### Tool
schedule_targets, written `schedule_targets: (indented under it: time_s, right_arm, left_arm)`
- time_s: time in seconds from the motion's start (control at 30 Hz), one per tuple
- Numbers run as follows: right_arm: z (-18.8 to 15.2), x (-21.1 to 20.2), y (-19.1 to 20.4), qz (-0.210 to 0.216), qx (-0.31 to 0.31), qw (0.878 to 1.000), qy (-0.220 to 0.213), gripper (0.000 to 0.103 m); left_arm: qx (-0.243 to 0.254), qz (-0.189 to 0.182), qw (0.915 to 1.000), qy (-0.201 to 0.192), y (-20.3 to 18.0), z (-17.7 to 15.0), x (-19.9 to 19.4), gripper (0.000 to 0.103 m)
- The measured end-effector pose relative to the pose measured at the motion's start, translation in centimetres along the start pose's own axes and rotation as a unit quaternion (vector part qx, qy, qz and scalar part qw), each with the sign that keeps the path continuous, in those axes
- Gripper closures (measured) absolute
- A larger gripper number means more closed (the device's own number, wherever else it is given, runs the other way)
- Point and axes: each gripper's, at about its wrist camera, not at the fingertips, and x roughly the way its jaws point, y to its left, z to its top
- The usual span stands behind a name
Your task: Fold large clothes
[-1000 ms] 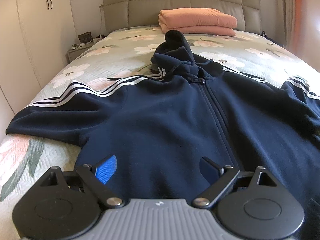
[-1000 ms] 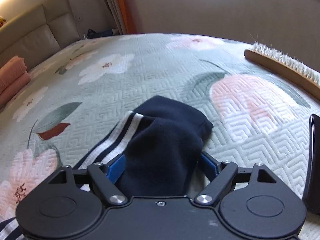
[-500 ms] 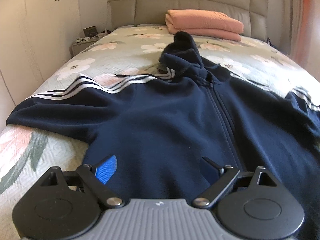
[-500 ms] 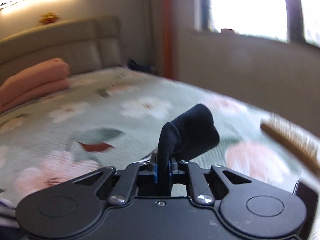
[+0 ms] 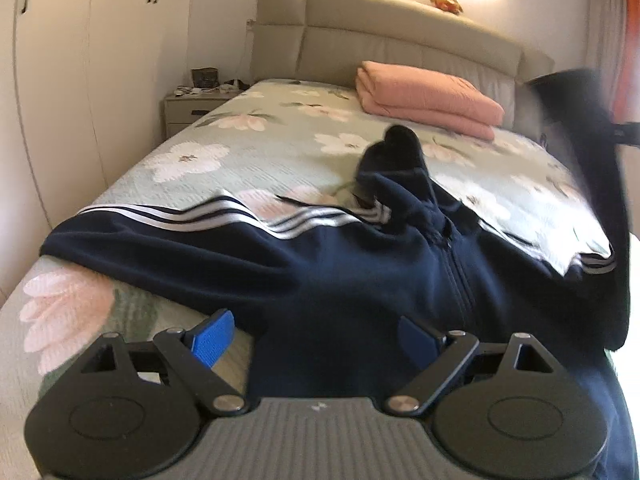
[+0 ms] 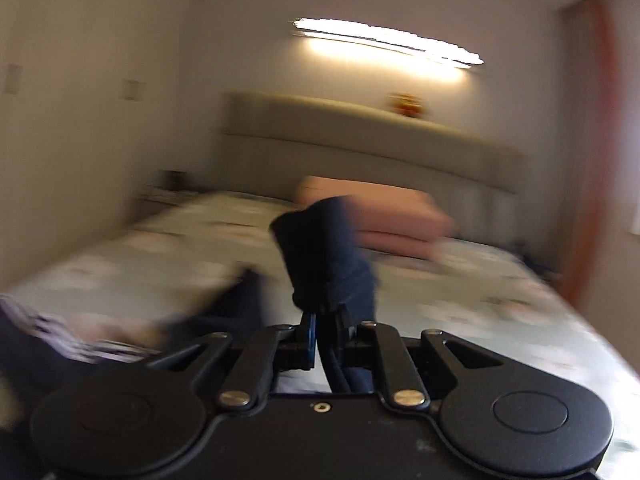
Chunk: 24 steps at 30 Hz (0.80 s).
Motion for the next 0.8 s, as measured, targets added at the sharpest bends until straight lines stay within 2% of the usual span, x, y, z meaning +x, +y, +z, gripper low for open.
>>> schedule_targets:
  time_s: [0.07,0.1,0.13,0.17,0.27,0.37,0.47,0.5,0.67,0.77,0.8]
  right_arm:
    - [-0.1,1.7,4.6,0.051,-0.008,0.998,0.029,0.09]
    - [-0.7,2.9,6.7,0.076,-0.017,0.995,0.056,0.077]
    - [-1.6,3.8,8.2,0.097,-0.024,0.992,0.082,0.053]
    - [-2.8,4.4,9.1,0.112,-0.029,0.988,0.105,0.046]
    - [-6.2,4.3,9.7,0.126,-0.048,0.979,0.151,0.043]
    - [-8.9,3.1,7.3,0.086,-0.049,0.979,0.178,0.043]
    - [-10.9,2.3,2.7,0.024,-0.026,0.98,0.198,0.041]
    - [-11.4,1.9,0.6,0.005,-0.013,0.979,0.204,0.041]
    - [-12.9,0.5,-7.2,-0.094,0.063,0.969,0.218,0.041]
    - [-14.5,-0.6,-10.1,-0.121,0.078,0.962,0.233,0.041]
    - [-15.0,-0.8,-10.5,-0.124,0.081,0.959,0.242,0.04]
  left_arm:
    - [-0.006,0.005,0.9999,-0.012,1.2,0.6,-0.1,0.012]
    - [0.0,0.01,0.9998,-0.014,1.6,0.9,0.2,0.012]
    - [0.006,0.016,0.9998,-0.012,2.0,1.0,0.5,0.012]
    - [0.013,0.019,0.9997,-0.012,2.4,1.2,0.8,0.012]
    - [0.031,0.011,0.9994,-0.008,3.2,1.2,2.0,0.013]
    - [0.035,-0.016,0.9992,0.008,3.5,1.4,3.8,0.013]
    - [0.001,-0.094,0.9949,0.037,3.8,2.1,6.4,0.014]
    - [-0.012,-0.107,0.9931,0.047,3.9,2.3,7.4,0.017]
    - [-0.038,-0.127,0.988,0.08,4.1,3.7,12.5,0.019]
    - [-0.061,-0.144,0.9801,0.122,4.1,3.9,15.9,0.02]
    - [-0.068,-0.153,0.9759,0.14,4.0,3.8,16.9,0.028]
